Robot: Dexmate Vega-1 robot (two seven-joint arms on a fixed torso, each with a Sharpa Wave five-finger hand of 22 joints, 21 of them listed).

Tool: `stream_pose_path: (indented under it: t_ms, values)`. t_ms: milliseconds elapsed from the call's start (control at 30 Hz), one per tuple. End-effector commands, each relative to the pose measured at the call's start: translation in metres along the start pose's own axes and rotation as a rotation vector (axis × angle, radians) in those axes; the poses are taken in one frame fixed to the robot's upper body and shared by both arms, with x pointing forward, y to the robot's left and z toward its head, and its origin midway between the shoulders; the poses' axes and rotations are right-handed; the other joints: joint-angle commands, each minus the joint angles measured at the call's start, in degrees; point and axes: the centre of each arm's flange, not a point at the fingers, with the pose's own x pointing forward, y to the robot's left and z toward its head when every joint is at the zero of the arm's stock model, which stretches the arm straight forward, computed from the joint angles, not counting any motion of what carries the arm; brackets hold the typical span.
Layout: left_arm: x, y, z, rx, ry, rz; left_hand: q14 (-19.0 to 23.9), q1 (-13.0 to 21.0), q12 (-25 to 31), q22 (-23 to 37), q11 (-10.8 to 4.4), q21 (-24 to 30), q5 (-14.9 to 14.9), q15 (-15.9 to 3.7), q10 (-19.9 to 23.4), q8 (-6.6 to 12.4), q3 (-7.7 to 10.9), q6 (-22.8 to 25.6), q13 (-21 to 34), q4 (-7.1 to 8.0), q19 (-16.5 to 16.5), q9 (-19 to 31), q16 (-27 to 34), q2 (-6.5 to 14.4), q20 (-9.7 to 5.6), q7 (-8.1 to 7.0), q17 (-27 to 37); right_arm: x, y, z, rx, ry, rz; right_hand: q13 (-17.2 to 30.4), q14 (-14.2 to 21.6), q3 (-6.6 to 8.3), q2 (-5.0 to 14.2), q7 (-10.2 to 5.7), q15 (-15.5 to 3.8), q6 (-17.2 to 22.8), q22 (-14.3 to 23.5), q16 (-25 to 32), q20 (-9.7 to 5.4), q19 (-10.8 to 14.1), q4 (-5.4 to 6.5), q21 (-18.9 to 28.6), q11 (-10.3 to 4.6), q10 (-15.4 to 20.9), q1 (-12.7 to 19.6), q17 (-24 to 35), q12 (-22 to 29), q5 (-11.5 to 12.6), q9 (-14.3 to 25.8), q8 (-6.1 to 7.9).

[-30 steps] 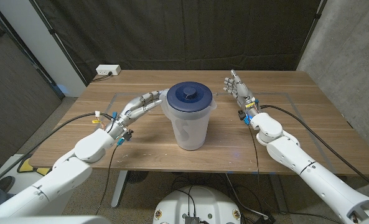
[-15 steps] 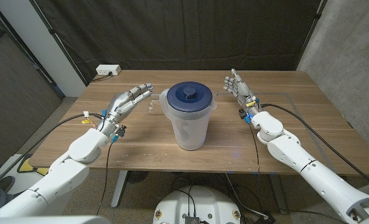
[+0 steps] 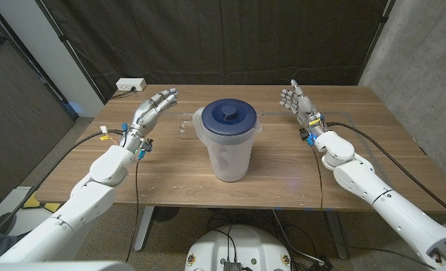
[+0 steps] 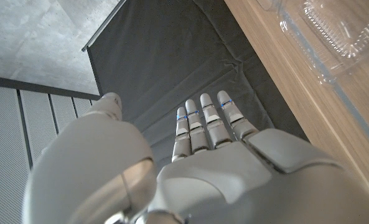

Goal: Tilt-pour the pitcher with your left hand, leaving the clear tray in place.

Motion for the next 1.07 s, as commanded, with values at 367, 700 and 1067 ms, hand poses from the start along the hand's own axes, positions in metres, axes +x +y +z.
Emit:
stream_pose_path:
  t_ms: [367, 700, 1067]
  values:
    - [0.036, 0.001, -0.023, -0.045, 0.130, 0.087, -1.81, -3.68, -0.31, 0.11, 0.44, -1.23, 0.34, 0.41, -0.04, -0.13, -1.00, 0.15, -1.58, 1.87, -0.06, -0.28, -0.57, 2.28, 0.33, -0.19, -1.02, 0.000, -0.044, 0.010, 0.021, -0.039, -0.011, 0.21, 2.03, -0.60, 0.25, -0.44, -1.16, 2.10, 0.16, 0.64, -1.50, 2.37, -0.04, 0.67, -0.84, 2.33, 0.09, 0.32, 0.94, -0.06, 0.29, 0.72]
    - [0.041, 0.015, -0.029, -0.078, 0.129, 0.061, -2.11, -4.68, -0.32, 0.04, 0.32, -1.79, 0.29, 0.36, 0.07, 0.18, -1.26, 1.19, -2.43, 1.94, -0.39, -0.46, -0.56, 3.04, 0.07, -0.14, -1.69, -0.004, -0.037, 0.007, 0.031, -0.076, -0.073, 0.21, 2.87, -0.64, 0.38, -1.01, -1.48, 2.97, 0.13, 0.71, -1.72, 3.29, -0.09, 0.81, -1.10, 3.40, 0.24, 0.29, 1.23, 0.00, 0.30, 0.90]
    - [0.051, 0.015, -0.024, -0.088, 0.080, 0.033, -2.37, -5.08, -0.32, 0.00, 0.35, -2.25, 0.25, 0.32, 0.15, 0.12, -1.34, 1.23, -3.00, 1.83, -0.80, -0.59, -0.60, 3.50, -0.19, -0.16, -2.18, -0.003, -0.031, 0.022, -0.004, -0.067, -0.076, 0.21, 2.93, -0.67, 0.46, -1.01, -1.37, 3.06, 0.12, 0.60, -1.67, 3.30, -0.09, 0.70, -1.00, 3.55, 0.28, 0.29, 1.22, 0.03, 0.31, 0.84]
